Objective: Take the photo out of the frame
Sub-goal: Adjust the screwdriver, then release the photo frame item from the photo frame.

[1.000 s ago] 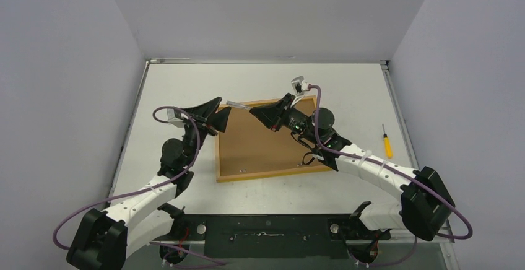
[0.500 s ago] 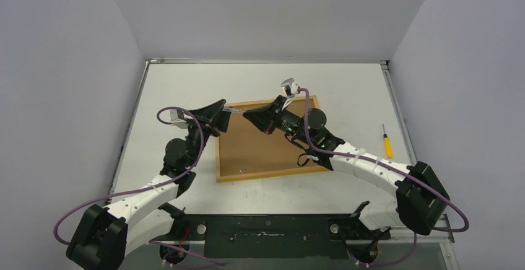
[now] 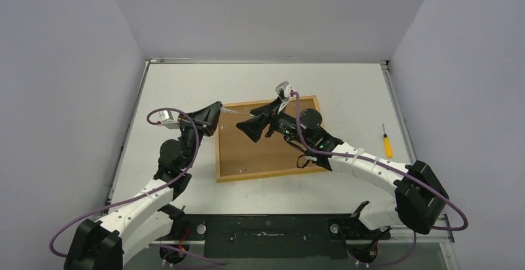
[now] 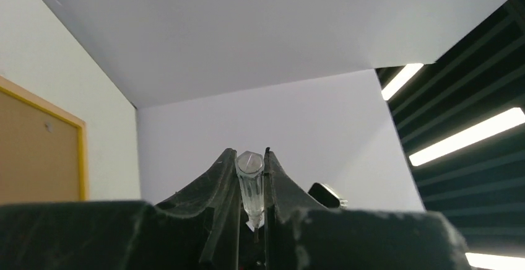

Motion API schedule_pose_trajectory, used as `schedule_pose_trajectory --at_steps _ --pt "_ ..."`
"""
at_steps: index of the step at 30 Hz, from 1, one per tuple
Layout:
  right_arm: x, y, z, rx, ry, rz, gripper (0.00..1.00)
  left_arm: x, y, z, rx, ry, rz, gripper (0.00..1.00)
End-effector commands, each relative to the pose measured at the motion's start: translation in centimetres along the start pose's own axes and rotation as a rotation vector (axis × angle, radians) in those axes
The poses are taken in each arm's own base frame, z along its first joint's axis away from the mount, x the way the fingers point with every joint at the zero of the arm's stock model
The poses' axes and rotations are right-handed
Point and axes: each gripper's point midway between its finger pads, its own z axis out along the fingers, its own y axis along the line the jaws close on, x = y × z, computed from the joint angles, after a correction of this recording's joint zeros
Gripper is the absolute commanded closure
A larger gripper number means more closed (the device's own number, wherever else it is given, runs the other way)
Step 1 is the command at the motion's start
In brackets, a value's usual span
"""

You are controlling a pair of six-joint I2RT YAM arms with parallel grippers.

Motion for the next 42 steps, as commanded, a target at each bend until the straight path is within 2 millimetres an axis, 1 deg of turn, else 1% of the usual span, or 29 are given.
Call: schedule_pose_trajectory --at_steps 1,3,5,6,7,9,12,14,19,20,21,23,25,26,28,29,30,36,42 --pt "-1.1 -2.0 -1.5 0.078 -0.029 -0.046 0.09 -2.6 -0.8 0.4 -0.055 -0.099 0.343 1.00" --pt "-1.1 -3.9 -2.8 0.143 -0.050 -0.028 0.06 -3.5 -0.1 0.7 -0.149 -0.112 0.538 1.00" --pt "-0.8 -6.0 -3.9 0.214 -0.060 -0.004 0.05 -4.3 0.5 1.2 -0.229 -0.108 0.704 1.00" --pt "-0.3 -7.3 -4.5 0.256 -0.054 0.009 0.05 -4.6 0.8 1.6 -0.257 -0.102 0.788 1.00" --pt "0.2 -8.1 -4.8 0.283 -0.044 0.019 0.06 -4.8 0.9 1.9 -0.267 -0.097 0.839 1.00" --pt "1.7 -9.3 -5.0 0.313 -0.010 0.029 0.12 -5.0 1.3 2.7 -0.276 -0.091 0.919 1.00" --pt "4.6 -11.3 -5.2 0.384 0.072 0.052 0.20 -5.1 2.1 4.2 -0.274 -0.069 1.030 1.00" --pt "6.7 -12.2 -5.4 0.406 0.132 0.062 0.22 -5.2 2.9 5.3 -0.296 -0.058 1.085 1.00" --pt "10.7 -12.6 -6.2 0.395 0.201 0.077 0.23 -5.4 4.4 8.1 -0.323 -0.039 1.201 1.00" --pt "11.4 -12.6 -6.5 0.391 0.207 0.079 0.24 -5.5 4.6 8.6 -0.329 -0.037 1.218 1.00" --pt "11.8 -12.6 -6.5 0.388 0.213 0.085 0.27 -5.5 4.9 9.0 -0.335 -0.037 1.230 1.00" --pt "12.8 -12.5 -6.3 0.371 0.229 0.105 0.44 -5.6 5.4 9.7 -0.330 -0.046 1.249 1.00" --pt "14.2 -12.2 -5.9 0.340 0.258 0.131 0.64 -5.7 5.7 10.4 -0.318 -0.059 1.264 1.00" --pt "15.1 -12.2 -5.7 0.329 0.279 0.150 0.72 -5.7 6.1 10.7 -0.320 -0.058 1.276 1.00" --pt "16.5 -12.0 -5.2 0.303 0.317 0.195 0.85 -5.6 6.5 11.5 -0.308 -0.061 1.294 1.00" --pt "17.1 -12.0 -4.9 0.289 0.335 0.218 0.91 -5.5 6.7 11.9 -0.303 -0.061 1.303 1.00" --pt "17.6 -11.9 -4.7 0.279 0.348 0.236 0.94 -5.4 7.1 12.3 -0.301 -0.059 1.319 1.00" --pt "19.3 -11.8 -4.5 0.248 0.370 0.297 0.95 -4.7 9.1 14.6 -0.255 -0.066 1.360 1.00" --pt "20.5 -12.1 -4.4 0.237 0.391 0.355 0.95 -3.8 11.3 16.1 -0.256 -0.039 1.390 1.00"
